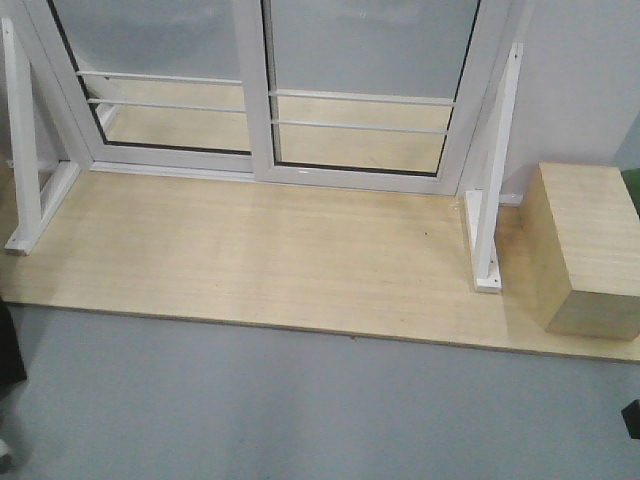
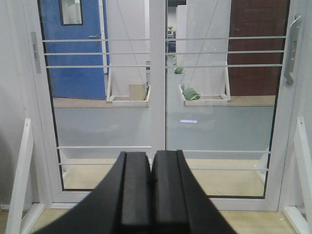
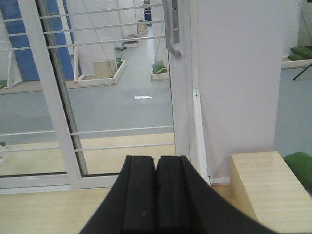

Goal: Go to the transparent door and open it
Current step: 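Drive up close to the white-framed glass sliding door, then reach the right gripper toward the door's silver vertical handle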

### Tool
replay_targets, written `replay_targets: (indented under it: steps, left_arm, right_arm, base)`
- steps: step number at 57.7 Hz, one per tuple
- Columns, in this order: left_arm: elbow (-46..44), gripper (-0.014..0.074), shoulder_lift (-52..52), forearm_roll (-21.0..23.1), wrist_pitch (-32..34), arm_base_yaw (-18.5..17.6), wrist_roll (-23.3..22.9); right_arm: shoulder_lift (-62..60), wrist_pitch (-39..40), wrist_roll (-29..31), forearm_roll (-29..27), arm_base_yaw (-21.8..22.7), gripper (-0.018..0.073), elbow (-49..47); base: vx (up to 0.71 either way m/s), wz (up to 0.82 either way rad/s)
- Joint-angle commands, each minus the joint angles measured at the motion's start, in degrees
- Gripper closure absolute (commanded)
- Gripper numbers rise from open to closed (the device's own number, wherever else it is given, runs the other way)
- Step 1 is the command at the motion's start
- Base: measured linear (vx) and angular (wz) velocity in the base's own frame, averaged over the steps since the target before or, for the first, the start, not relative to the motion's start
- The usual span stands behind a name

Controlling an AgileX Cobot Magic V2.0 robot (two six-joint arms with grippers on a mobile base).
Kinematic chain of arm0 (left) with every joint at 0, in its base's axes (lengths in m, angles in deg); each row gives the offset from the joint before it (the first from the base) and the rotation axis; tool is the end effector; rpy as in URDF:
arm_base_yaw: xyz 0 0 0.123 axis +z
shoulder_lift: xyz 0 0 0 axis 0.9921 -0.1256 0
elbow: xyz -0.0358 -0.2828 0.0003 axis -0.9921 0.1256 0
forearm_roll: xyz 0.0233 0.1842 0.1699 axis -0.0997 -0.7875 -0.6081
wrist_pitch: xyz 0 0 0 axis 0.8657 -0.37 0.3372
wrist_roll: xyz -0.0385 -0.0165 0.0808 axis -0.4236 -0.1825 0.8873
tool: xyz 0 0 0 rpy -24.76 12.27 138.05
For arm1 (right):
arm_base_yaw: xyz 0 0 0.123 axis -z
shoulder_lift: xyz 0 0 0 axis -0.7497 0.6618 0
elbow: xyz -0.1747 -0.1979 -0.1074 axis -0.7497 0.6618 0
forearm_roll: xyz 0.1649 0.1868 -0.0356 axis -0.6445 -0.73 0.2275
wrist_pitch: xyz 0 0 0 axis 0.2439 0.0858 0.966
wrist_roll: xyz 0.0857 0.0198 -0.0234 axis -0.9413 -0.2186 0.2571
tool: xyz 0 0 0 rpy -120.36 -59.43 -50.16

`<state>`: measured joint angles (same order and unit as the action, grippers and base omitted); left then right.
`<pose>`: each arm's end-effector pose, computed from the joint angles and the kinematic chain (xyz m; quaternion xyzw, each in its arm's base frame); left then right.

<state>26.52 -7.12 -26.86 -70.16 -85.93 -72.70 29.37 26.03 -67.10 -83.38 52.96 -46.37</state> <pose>0.0567 -0.0031 0.2018 0.0157 0.6885 -0.0230 0.7247 0.0565 -0.0042 0.1903 0.0683 0.7315 0.0121 0.6783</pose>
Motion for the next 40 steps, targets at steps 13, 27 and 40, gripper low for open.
replay_targets:
  steps: [13, 27, 40]
  left_arm:
    - [0.88, 0.0602, 0.26, 0.16, 4.55, -0.32, -0.13]
    - [0.88, 0.0602, 0.26, 0.16, 4.55, -0.32, -0.13]
    - [0.88, 0.0602, 0.26, 0.16, 4.55, -0.32, -0.13]
  right_arm:
    - [-0.92, 4.65, 0.43, 0.21, 0.27, 0.0565, 0.23]
    - [-0.92, 4.65, 0.43, 0.21, 0.27, 0.0565, 0.23]
    - [-0.92, 4.65, 0.43, 0.21, 0.27, 0.0565, 0.23]
  base:
    - [0.55, -0.11]
    - [0.52, -0.13]
    - [0.49, -0.13]
